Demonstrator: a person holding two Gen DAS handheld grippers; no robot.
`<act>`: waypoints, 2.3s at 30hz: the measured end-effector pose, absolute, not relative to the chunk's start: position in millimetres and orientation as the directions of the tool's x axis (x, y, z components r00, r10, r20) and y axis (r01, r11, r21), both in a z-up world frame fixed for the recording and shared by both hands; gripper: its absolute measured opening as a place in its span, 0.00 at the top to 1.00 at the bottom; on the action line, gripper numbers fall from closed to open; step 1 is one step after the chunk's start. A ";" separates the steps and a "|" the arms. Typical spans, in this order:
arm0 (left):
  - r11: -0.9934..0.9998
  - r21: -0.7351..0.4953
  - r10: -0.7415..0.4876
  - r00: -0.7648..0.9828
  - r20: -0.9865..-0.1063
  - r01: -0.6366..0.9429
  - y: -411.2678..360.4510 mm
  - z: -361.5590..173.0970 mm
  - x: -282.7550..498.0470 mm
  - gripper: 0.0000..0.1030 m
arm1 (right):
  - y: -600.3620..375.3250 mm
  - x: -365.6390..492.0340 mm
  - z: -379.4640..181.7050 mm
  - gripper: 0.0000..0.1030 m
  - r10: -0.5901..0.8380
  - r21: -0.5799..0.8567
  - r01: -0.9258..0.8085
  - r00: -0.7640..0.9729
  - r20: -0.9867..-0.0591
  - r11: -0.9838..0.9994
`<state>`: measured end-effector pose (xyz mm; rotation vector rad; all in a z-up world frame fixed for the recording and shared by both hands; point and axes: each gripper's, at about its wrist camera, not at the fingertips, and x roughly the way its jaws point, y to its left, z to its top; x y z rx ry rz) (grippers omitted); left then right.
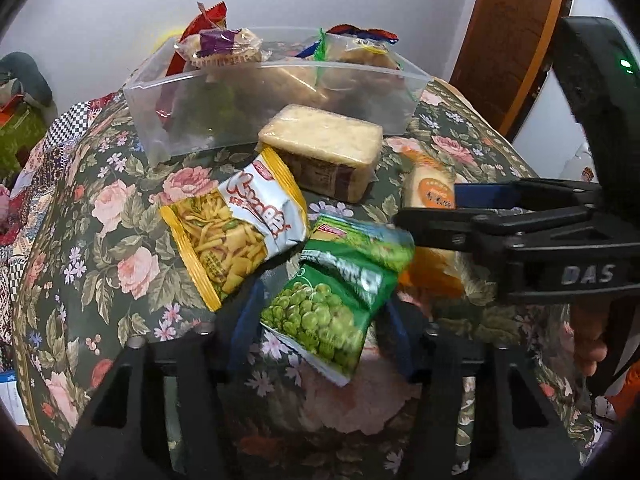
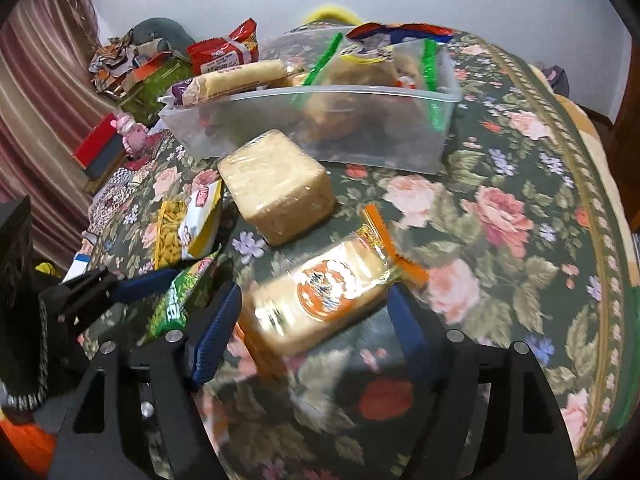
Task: Organize snacks
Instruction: 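Grasp green pea bag with left tool while right tool grasps orange-labelled cake, then drop pea bag into box with left tool while right tool drops cake in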
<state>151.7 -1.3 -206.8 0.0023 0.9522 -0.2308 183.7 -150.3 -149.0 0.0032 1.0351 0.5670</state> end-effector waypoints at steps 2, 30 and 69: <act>0.976 -0.113 -0.199 0.564 -0.801 0.185 3.1 -206.2 152.6 0.61 | -143.4 185.5 -152.0 0.29 0.432 0.247 -0.444 0.383 -0.817 0.861; 0.977 -0.152 -0.212 0.716 -0.666 0.147 33.6 -113.4 160.2 0.80 | -162.1 184.4 -73.0 0.68 0.451 0.128 -0.514 0.575 -0.683 0.848; 0.993 -0.114 -0.095 0.714 -0.694 0.021 93.8 -122.4 306.4 0.65 | -81.4 301.1 -76.4 0.66 0.429 0.113 -0.515 0.551 -0.715 0.850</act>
